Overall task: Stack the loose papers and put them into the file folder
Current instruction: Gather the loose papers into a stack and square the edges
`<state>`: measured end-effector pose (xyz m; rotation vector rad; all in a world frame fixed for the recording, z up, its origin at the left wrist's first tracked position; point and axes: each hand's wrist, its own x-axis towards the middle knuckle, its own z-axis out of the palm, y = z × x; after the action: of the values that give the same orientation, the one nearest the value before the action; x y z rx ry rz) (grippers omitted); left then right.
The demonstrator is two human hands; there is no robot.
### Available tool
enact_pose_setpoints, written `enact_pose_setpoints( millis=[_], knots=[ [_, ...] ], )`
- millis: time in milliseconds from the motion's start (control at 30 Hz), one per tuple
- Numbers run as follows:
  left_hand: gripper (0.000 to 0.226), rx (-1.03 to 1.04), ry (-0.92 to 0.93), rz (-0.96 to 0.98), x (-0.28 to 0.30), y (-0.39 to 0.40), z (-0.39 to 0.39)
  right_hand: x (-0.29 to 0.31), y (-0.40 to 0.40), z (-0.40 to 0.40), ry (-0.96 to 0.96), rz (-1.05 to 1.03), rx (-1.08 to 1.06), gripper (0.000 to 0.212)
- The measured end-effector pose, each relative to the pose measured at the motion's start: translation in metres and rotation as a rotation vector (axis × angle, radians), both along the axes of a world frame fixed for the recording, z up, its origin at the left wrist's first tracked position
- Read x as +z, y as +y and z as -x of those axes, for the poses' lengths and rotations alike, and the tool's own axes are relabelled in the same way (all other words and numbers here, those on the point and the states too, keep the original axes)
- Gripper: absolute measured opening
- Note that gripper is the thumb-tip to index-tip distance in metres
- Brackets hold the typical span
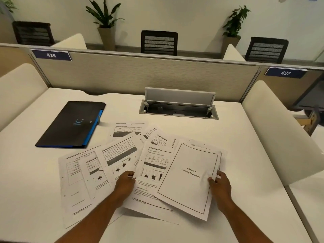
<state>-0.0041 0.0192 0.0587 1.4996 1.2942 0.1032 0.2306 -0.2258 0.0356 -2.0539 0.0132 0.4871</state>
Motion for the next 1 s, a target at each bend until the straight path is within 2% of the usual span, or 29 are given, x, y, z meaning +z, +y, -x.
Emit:
enact_pose_setpoints(
  millis=[167,367,467,600,667,733,833,900,1000],
  knots=[
    [0.018,0.012,-0.027,0.041,0.002,-0.003,0.000,0.000,0.020,0.019,0.067,-0.066,0.105,0.043],
    [0.029,-0.058,-0.097,0.013,0.006,-0.015,-0.007,0.004,0.047,0.042,0.056,-0.075,0.232,0.038],
    [0.043,-0.077,-0.080,0.009,0.006,-0.022,-0.008,0.009,0.053,0.046,-0.010,-0.009,0.301,0.036],
    [0.051,-0.090,-0.057,0.010,0.007,-0.027,-0.004,0.007,0.051,0.046,-0.108,0.149,0.345,0.047],
    [0.054,-0.088,-0.068,0.026,0.007,-0.027,0.000,0.007,0.050,0.048,-0.133,0.201,0.365,0.029],
    [0.056,-0.080,-0.076,0.033,0.008,-0.026,0.003,0.005,0.052,0.048,-0.116,0.207,0.368,0.029],
    [0.057,-0.067,-0.116,0.027,0.012,-0.026,0.002,0.006,0.058,0.047,0.048,0.084,0.377,0.043],
    [0.056,-0.055,-0.169,0.026,0.019,-0.028,-0.001,0.011,0.064,0.045,0.157,-0.055,0.403,0.040],
    [0.054,-0.037,-0.238,0.006,0.026,-0.028,-0.005,0.017,0.075,0.043,0.126,-0.159,0.356,0.036]
  ],
)
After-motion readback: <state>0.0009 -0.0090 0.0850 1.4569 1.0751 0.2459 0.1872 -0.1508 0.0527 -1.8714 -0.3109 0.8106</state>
